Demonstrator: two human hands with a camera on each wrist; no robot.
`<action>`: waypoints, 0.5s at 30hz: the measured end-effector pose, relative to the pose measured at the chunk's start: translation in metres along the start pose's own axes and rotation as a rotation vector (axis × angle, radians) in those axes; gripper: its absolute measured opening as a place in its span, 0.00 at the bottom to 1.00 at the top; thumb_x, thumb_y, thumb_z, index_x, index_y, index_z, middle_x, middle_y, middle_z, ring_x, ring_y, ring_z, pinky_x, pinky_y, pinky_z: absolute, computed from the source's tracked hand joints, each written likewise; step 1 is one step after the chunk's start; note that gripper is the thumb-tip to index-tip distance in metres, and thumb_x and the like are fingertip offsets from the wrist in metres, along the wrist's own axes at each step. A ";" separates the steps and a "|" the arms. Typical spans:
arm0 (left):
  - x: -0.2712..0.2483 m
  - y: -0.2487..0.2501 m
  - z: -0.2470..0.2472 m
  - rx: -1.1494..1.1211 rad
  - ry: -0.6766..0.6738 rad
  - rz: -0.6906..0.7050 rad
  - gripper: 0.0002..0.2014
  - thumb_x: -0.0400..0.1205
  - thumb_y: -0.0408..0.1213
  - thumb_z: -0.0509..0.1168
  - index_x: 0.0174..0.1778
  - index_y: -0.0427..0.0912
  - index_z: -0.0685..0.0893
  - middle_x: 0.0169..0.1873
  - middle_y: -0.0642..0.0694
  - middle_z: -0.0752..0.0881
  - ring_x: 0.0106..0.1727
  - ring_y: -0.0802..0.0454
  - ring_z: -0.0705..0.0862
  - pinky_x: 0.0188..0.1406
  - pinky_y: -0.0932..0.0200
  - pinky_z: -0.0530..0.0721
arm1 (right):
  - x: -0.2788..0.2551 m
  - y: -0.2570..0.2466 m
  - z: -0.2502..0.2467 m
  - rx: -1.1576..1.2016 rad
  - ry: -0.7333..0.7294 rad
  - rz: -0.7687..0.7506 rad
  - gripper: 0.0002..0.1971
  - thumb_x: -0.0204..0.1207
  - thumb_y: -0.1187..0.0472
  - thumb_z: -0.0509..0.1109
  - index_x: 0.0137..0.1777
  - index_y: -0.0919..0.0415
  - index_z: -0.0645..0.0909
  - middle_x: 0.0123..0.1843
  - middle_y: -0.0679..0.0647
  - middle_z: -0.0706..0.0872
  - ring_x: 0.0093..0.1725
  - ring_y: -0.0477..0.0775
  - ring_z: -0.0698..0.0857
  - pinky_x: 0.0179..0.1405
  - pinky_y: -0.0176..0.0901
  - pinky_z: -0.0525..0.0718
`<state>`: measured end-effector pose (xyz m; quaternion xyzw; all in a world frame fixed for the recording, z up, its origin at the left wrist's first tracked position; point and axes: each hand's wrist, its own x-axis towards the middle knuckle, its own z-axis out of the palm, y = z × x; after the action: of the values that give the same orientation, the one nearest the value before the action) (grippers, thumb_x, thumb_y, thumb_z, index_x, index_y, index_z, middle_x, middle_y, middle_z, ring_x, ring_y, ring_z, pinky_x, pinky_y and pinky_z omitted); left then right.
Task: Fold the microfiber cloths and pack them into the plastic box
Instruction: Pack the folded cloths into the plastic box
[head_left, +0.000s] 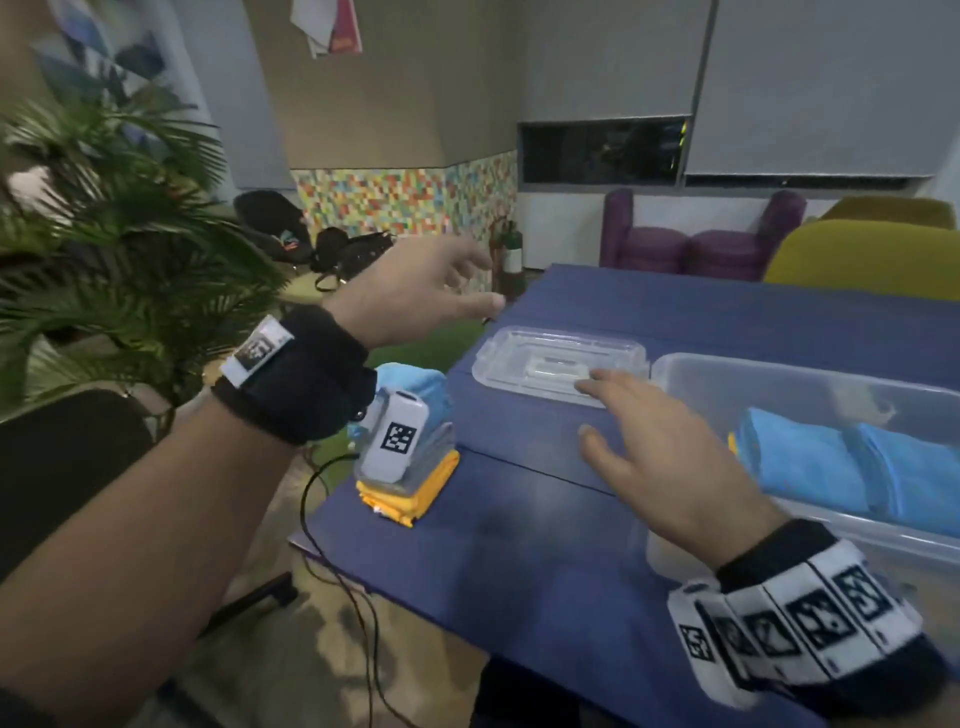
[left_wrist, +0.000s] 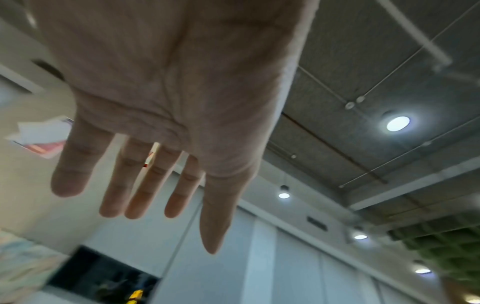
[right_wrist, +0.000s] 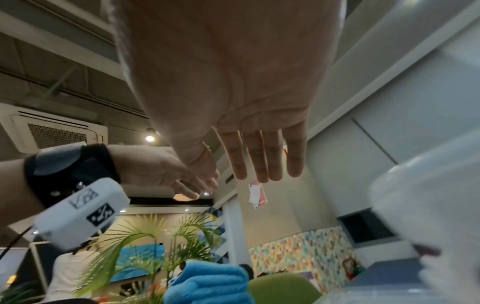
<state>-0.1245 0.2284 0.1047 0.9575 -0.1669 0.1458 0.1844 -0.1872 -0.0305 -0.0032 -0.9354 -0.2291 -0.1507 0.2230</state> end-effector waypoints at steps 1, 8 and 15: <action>-0.011 -0.021 0.002 0.053 0.006 -0.047 0.30 0.80 0.60 0.73 0.73 0.46 0.83 0.64 0.45 0.87 0.64 0.49 0.86 0.65 0.52 0.84 | 0.008 -0.009 0.011 0.021 -0.019 -0.029 0.28 0.81 0.49 0.59 0.80 0.57 0.74 0.81 0.52 0.75 0.81 0.53 0.72 0.79 0.45 0.66; -0.058 -0.136 0.057 0.156 -0.188 -0.220 0.48 0.73 0.57 0.81 0.86 0.44 0.68 0.86 0.42 0.67 0.85 0.45 0.66 0.83 0.51 0.64 | 0.071 -0.049 0.090 0.051 -0.146 -0.083 0.28 0.83 0.51 0.65 0.83 0.55 0.69 0.79 0.53 0.76 0.78 0.55 0.75 0.77 0.56 0.73; -0.059 -0.169 0.101 0.318 -0.244 -0.122 0.56 0.72 0.52 0.81 0.91 0.46 0.54 0.90 0.45 0.56 0.90 0.42 0.54 0.86 0.31 0.53 | 0.121 -0.068 0.139 -0.008 -0.207 -0.115 0.35 0.82 0.54 0.70 0.86 0.59 0.62 0.84 0.54 0.69 0.81 0.56 0.70 0.78 0.50 0.70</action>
<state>-0.0922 0.3516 -0.0564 0.9935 -0.1048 0.0419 0.0180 -0.0927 0.1354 -0.0520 -0.9321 -0.3037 -0.0669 0.1856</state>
